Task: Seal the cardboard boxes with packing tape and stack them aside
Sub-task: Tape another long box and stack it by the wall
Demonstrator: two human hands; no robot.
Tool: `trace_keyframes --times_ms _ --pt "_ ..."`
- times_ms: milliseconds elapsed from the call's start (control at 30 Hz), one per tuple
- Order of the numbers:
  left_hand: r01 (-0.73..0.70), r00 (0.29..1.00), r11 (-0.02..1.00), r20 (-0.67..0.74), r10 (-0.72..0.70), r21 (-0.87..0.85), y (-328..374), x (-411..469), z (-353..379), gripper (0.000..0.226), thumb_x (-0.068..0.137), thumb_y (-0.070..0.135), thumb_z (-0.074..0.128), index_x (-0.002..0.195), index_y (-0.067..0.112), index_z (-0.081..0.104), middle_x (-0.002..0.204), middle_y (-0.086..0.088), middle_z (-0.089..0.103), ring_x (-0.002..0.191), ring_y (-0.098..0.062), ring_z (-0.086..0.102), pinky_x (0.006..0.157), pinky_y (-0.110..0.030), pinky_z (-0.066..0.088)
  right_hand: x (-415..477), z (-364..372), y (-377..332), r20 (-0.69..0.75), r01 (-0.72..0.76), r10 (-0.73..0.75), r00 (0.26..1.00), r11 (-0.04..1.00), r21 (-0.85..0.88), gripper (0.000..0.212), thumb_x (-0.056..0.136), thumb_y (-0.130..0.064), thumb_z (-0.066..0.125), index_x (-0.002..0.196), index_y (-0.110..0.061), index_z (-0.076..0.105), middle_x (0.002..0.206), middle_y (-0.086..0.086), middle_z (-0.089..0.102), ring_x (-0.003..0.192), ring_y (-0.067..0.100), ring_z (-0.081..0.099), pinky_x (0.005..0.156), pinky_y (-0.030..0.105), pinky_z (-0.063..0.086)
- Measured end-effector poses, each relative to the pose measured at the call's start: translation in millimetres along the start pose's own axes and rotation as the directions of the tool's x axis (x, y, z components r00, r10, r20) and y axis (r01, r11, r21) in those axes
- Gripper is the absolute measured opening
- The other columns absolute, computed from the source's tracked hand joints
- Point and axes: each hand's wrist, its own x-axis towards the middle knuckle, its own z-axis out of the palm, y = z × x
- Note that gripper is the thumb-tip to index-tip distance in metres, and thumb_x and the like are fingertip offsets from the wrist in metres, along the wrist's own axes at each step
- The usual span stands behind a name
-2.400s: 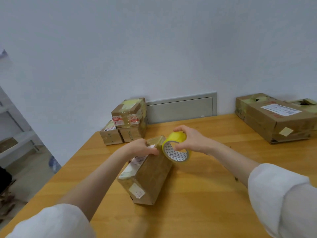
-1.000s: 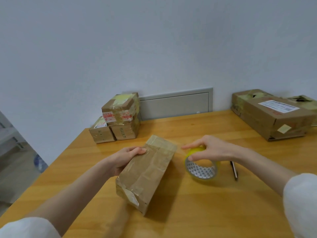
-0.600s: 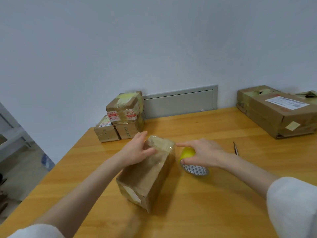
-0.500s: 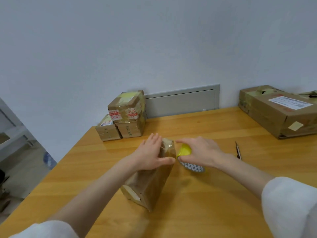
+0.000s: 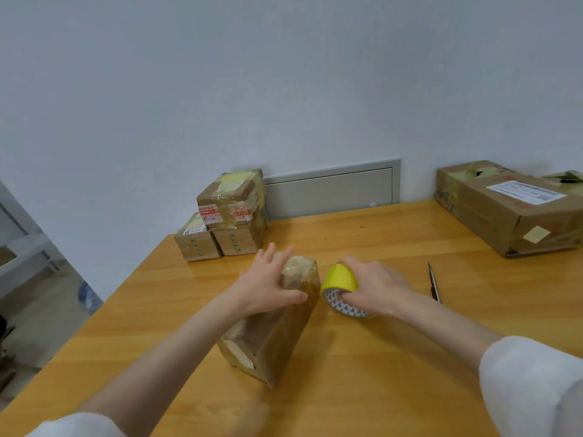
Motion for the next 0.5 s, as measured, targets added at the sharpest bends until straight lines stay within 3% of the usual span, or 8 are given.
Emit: trace_keyframes --times_ms 133,267,333,367,433,500 --pt "0.219 0.970 0.969 0.086 -0.229 0.113 -10 -19 1 0.112 0.070 0.073 0.059 0.151 0.036 -0.008 0.159 -0.013 0.008 0.138 -0.034 0.032 0.104 -0.042 0.038 0 -2 -2 -0.005 -0.008 0.008 1.000 1.000 -0.010 0.058 0.080 -0.044 0.060 0.133 -0.037 0.037 0.116 0.005 0.063 0.101 0.030 0.060 0.067 0.030 0.041" --pt "0.262 0.963 0.964 0.058 -0.264 0.041 -5 -20 -1 0.104 0.072 0.064 0.065 0.151 0.029 0.007 0.143 -0.013 0.028 0.118 -0.029 0.046 0.088 -0.034 0.046 0 -15 -12 -0.020 0.039 -0.040 0.999 0.998 -0.040 0.071 0.078 -0.043 0.064 0.140 -0.038 0.030 0.126 0.003 0.061 0.105 0.027 0.060 0.069 0.029 0.042" --pt "0.263 0.965 0.955 0.054 -0.258 -0.137 -7 -20 -11 0.092 0.075 0.055 0.068 0.149 0.027 0.022 0.139 -0.009 0.039 0.111 -0.021 0.048 0.084 -0.030 0.046 3 -36 -13 -0.050 0.055 -0.054 0.997 0.998 0.019 0.079 0.073 -0.043 0.069 0.142 -0.039 0.030 0.130 0.002 0.059 0.109 0.027 0.059 0.075 0.031 0.047" --pt "0.273 0.962 0.912 0.069 -0.265 -0.306 -9 -20 -17 0.084 0.076 0.049 0.069 0.146 0.028 0.029 0.132 -0.005 0.049 0.106 -0.018 0.053 0.081 -0.032 0.049 5 -50 -13 -0.071 0.071 -0.065 0.995 0.993 0.096 0.081 0.071 -0.040 0.072 0.142 -0.037 0.032 0.130 0.003 0.059 0.112 0.027 0.058 0.081 0.032 0.048" --pt "0.283 0.957 0.743 0.124 -0.263 -0.607 -11 -22 -24 0.070 0.079 0.041 0.070 0.141 0.032 0.037 0.115 -0.001 0.061 0.097 -0.020 0.063 0.077 -0.041 0.057 7 -75 -11 -0.141 0.131 -0.088 0.986 0.934 0.332 0.079 0.070 -0.026 0.076 0.139 -0.033 0.039 0.122 0.004 0.060 0.112 0.025 0.056 0.088 0.033 0.047" --pt "0.280 0.957 0.649 0.151 -0.249 -0.707 -9 -23 -22 0.062 0.082 0.038 0.068 0.137 0.034 0.041 0.110 -0.001 0.063 0.098 -0.024 0.064 0.083 -0.051 0.056 7 -87 -12 -0.208 0.183 -0.077 0.975 0.809 0.559 0.071 0.071 -0.014 0.076 0.133 -0.031 0.046 0.109 0.003 0.061 0.098 0.022 0.058 0.080 0.031 0.047"
